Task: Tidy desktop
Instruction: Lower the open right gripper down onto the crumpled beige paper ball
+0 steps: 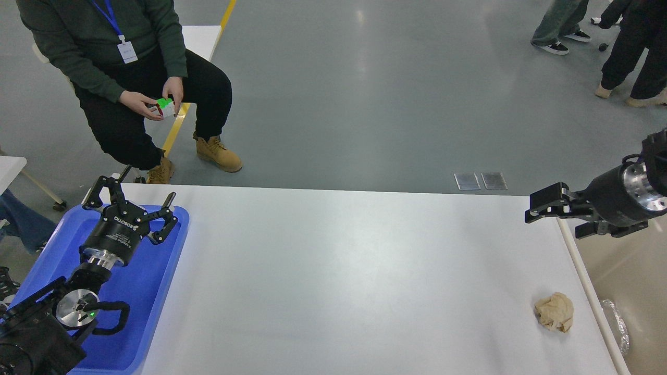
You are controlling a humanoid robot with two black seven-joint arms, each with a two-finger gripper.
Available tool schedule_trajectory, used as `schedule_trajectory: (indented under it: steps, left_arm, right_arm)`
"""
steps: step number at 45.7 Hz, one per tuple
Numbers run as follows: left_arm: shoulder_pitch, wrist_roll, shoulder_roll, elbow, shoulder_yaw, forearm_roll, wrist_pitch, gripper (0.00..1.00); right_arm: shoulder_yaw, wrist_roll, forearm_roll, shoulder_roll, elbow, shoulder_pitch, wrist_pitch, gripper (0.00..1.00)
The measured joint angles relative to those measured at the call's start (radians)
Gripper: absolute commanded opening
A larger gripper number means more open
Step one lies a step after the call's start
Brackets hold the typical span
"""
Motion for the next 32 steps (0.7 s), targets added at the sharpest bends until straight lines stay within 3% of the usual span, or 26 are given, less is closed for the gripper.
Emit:
schedule_trajectory:
  steps: [13,32]
  left_arm:
    - [0.0,0.0,0.0,0.0,0.0,0.0,0.0,0.99]
    - [0.0,0.0,0.0,0.0,0.0,0.0,0.0,0.99]
  right_arm:
    - [-0.063,-0.002,-0.013,-0.033,-0.063,-0.071,-0.038,1.0]
    - [-0.065,-0.034,-0.116,0.023,-0.1,-0.239,-0.208,1.0]
